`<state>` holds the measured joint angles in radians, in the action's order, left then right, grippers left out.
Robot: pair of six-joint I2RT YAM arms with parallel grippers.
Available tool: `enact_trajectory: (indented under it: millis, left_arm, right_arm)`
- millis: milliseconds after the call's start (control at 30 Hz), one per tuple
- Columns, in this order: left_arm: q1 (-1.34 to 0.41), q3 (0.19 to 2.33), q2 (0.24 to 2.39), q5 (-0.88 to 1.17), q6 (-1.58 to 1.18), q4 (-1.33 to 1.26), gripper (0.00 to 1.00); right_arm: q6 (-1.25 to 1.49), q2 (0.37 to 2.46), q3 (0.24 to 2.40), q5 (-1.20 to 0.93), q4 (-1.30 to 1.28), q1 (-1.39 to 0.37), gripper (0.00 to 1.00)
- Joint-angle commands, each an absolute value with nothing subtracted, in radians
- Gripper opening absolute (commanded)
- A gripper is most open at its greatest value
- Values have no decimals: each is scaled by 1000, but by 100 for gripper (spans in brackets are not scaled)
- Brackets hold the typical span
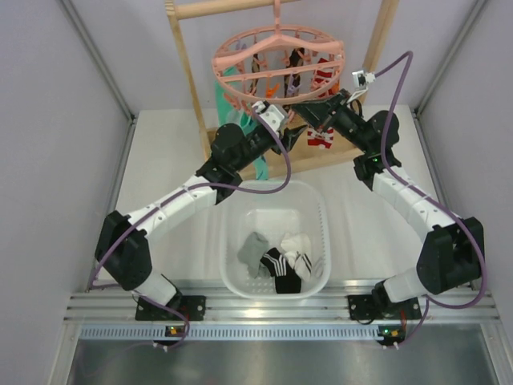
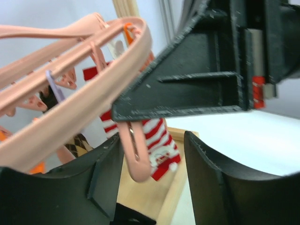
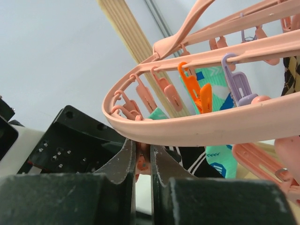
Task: Clip the socks to the hanger
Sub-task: Open the clamp at the hanger.
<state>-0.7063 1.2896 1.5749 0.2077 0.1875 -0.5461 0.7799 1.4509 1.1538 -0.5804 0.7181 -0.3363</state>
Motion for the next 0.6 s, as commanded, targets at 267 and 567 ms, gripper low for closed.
enact_trajectory:
  millis: [267,567]
  left_arm:
    - [-644,1259,1286,325,106,-185,67]
    - [-580,1399,1212,678,364,643,59]
  right_arm:
    - [787,1440,1161,-612,805,-339,0]
    - [753,1443,1175,-630,776,-328,0]
